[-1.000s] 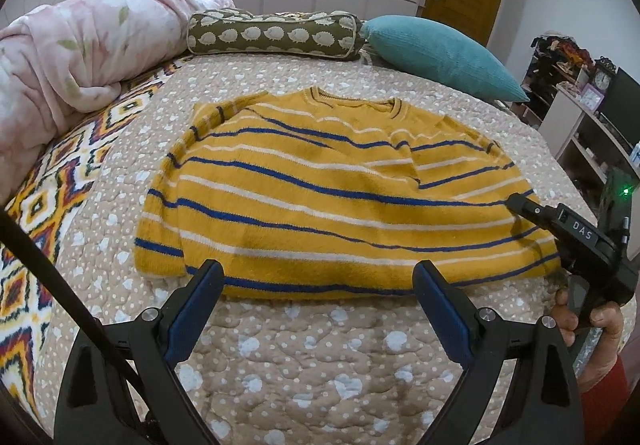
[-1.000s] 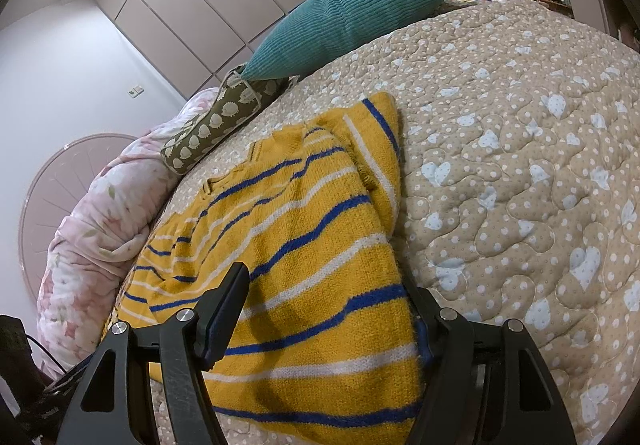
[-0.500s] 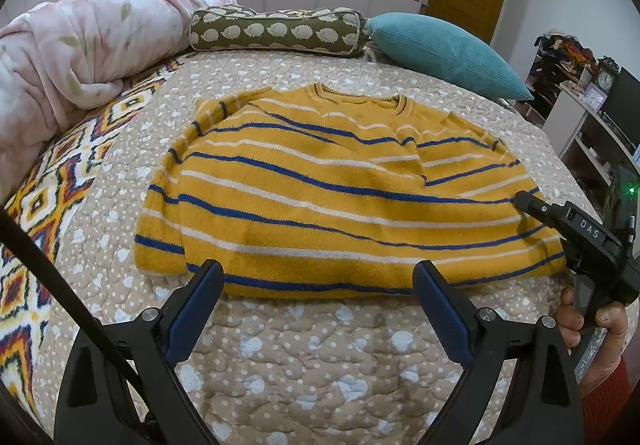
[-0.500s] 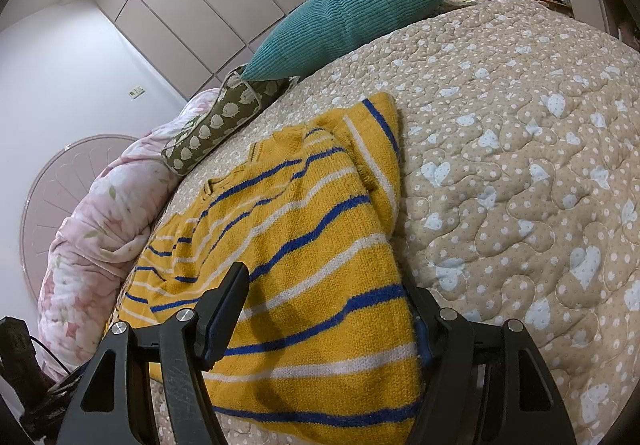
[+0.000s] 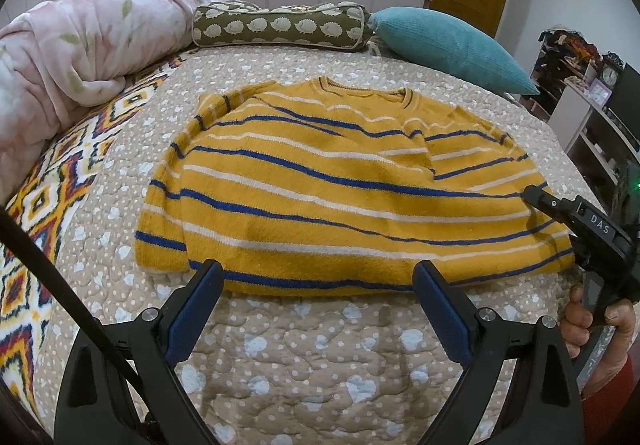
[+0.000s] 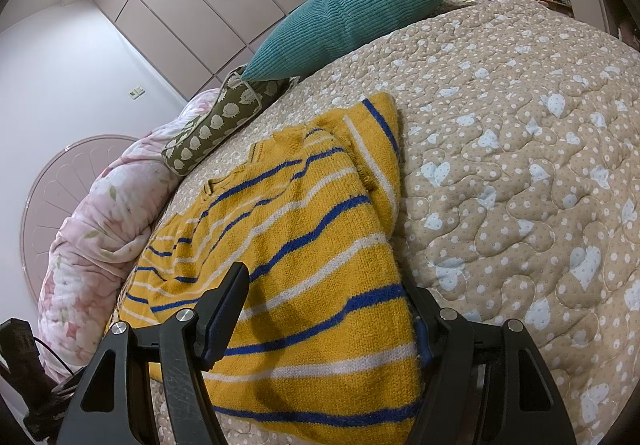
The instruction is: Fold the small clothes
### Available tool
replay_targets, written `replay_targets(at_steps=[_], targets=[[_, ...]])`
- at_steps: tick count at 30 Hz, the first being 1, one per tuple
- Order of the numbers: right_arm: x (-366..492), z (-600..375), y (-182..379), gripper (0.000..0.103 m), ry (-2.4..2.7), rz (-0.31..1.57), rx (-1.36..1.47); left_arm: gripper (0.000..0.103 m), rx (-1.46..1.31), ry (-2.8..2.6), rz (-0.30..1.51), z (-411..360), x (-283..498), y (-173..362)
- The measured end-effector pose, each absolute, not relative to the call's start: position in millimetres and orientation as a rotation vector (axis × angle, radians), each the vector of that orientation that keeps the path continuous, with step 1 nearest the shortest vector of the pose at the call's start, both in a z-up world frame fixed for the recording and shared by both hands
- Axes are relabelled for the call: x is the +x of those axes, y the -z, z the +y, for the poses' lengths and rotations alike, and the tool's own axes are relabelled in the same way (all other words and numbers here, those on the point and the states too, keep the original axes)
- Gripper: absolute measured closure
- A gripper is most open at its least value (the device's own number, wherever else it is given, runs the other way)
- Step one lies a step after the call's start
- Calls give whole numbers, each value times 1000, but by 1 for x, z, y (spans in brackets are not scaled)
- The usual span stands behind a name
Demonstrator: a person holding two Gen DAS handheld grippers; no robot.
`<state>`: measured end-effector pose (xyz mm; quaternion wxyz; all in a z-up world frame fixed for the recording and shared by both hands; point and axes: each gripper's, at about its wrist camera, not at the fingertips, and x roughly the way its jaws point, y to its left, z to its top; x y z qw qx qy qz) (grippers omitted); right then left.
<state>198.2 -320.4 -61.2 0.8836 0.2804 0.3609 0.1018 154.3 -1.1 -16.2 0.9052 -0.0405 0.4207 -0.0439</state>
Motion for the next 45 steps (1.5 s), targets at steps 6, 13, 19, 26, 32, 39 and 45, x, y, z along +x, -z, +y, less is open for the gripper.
replay_targets(at_steps=[6,13,19,26,32,39,45], targets=[[198,-321,61,30,-212,751,584,8,-83,85,878,0,155,18],[199,-321,62,30,-212,752,582,8,-92,77,875,4,153,16],[198,-319,61,30,-202,759,572,8,-108,66,868,13,149,13],[201,-317,61,30,-199,767,569,8,-141,59,842,30,141,3],[205,-312,60,30,-179,786,538,8,-180,48,830,45,137,-2],[209,-306,56,31,-123,817,530,8,-215,41,826,60,138,-4],[219,-290,42,79,-57,886,485,8,-272,-42,813,98,147,-4]])
